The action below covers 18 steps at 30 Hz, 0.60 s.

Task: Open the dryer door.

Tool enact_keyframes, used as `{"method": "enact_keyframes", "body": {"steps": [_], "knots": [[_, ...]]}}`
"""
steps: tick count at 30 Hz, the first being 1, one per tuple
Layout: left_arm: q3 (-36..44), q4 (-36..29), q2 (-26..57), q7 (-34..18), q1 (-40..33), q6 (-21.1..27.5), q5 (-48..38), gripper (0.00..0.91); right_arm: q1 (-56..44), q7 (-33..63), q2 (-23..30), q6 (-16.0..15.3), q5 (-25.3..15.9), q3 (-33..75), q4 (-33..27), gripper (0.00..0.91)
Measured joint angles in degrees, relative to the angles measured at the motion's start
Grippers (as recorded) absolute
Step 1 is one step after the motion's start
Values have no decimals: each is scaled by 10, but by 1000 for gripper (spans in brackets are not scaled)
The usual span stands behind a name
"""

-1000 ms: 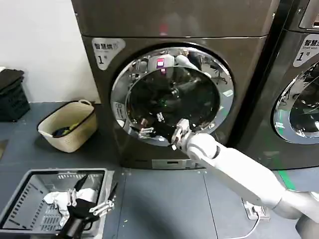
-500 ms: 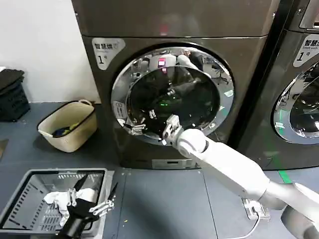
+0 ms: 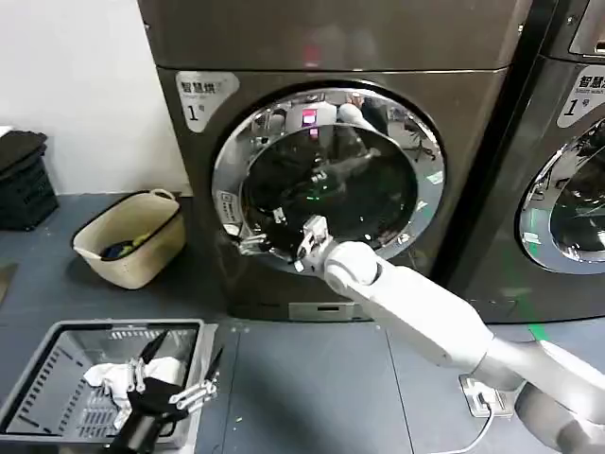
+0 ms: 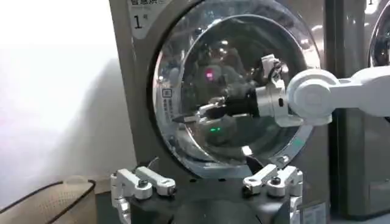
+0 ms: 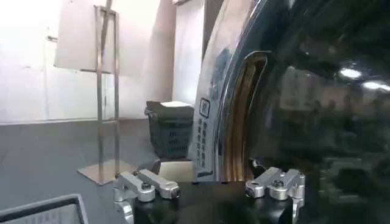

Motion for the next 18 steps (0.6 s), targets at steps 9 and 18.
{"method": "enact_keyframes", "body": {"steps": [9,18], "knots": [[-1,0,0,0,0,-1,-1,907,7,-5,12,-1,0,-8,-7,907],[-4,-1,1,0,-1,-1,-3,907,10,-24,12,-1,3,-13,-6,907]]}}
